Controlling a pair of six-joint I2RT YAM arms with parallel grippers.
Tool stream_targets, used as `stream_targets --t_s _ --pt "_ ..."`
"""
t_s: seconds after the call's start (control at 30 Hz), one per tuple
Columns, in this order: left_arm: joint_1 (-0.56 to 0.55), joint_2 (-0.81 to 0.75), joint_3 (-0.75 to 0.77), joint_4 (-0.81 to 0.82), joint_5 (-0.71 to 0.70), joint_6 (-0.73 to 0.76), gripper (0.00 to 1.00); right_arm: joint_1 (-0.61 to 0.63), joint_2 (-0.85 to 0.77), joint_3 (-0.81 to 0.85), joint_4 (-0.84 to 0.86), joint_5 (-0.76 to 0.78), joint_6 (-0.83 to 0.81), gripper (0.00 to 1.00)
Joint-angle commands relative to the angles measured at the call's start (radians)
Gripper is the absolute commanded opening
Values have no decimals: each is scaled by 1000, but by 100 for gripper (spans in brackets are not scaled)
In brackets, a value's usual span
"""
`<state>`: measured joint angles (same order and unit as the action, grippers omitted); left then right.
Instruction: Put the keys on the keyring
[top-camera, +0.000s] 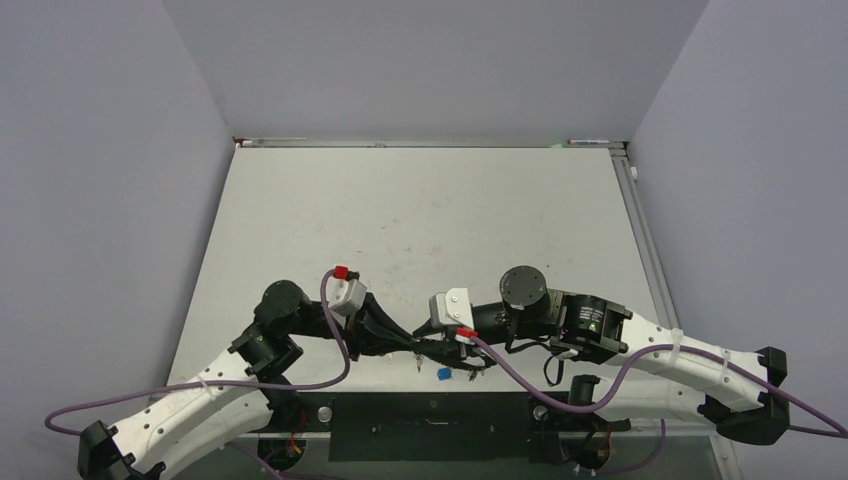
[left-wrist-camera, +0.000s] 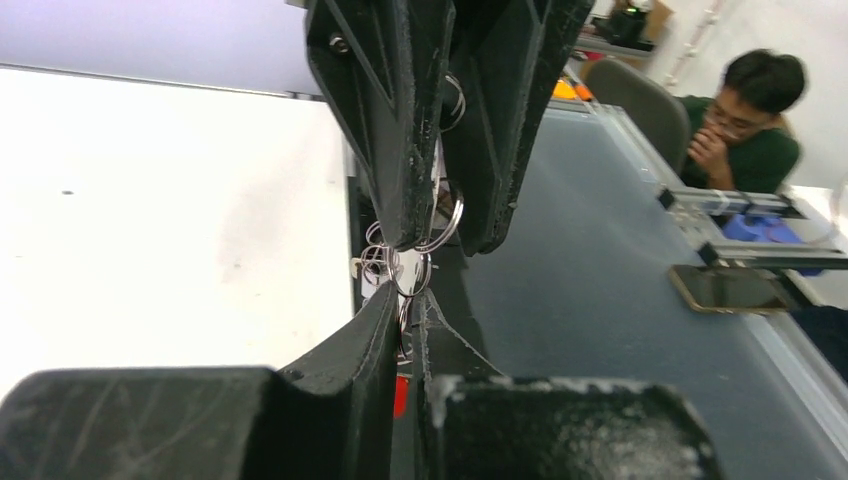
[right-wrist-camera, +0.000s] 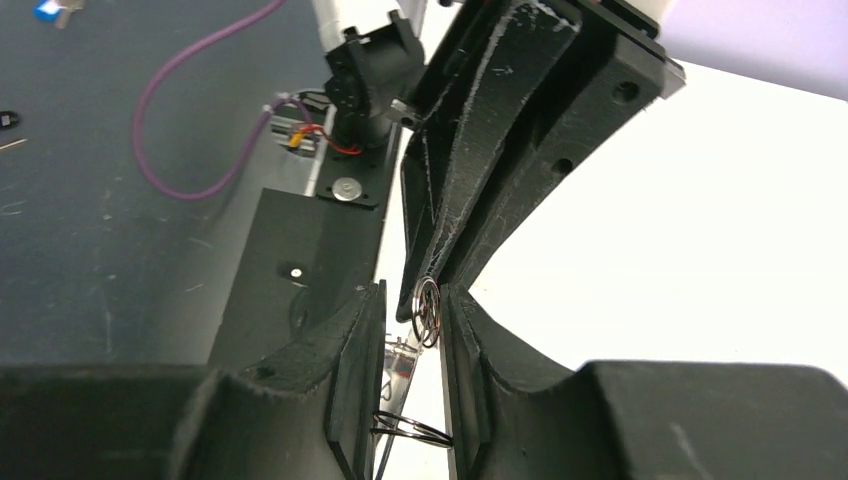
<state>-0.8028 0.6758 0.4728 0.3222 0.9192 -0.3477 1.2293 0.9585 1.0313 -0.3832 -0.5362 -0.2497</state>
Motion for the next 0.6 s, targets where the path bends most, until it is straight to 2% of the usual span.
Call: stream_targets --t_s 0.0,0.23,0.3,0.57 --pt "32 -35 62 -33 -159 98 0 7 -17 -9 82 65 27 13" --pt "55 -86 58 -45 -174 121 0 5 -53 -46 101 167 70 70" --pt "56 -95 56 -46 -178 125 0 5 -66 -53 98 192 81 75" --pt "64 -107 59 -64 -182 134 0 4 -120 -121 119 362 145 78"
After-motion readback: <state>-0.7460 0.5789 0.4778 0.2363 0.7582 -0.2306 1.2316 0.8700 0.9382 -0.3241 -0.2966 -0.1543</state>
